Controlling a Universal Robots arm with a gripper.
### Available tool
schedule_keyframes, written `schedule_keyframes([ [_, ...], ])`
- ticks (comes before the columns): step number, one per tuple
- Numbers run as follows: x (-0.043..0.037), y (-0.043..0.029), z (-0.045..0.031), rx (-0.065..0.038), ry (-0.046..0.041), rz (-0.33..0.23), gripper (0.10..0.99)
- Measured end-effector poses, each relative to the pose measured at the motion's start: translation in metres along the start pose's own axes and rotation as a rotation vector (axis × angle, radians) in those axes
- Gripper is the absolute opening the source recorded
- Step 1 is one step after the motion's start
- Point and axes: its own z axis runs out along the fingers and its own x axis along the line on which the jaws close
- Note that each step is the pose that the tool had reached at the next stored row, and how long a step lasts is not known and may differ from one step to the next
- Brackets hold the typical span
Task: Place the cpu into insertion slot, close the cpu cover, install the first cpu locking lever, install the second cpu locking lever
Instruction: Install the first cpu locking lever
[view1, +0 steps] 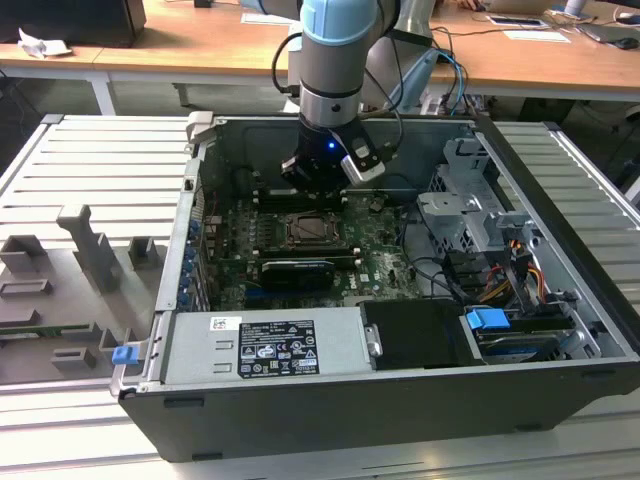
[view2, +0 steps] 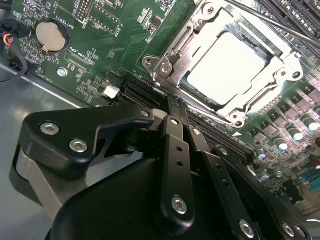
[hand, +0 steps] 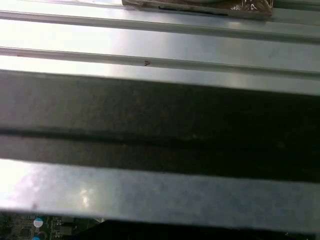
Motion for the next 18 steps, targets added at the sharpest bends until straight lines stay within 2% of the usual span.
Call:
schedule_keyframes([
  [5,-0.0002,-0.0005,0.0032,0.007,0.001,0.0,0.106],
  [14,-0.0007,-0.0005,0.0045,0.009,0.0003,0.0,0.106],
  [15,-0.001,-0.0001,0.0055,0.007,-0.0009,0.0,0.106],
  [18,-0.0011,-0.0006,0.005,0.01,0.0008,0.0,0.106],
])
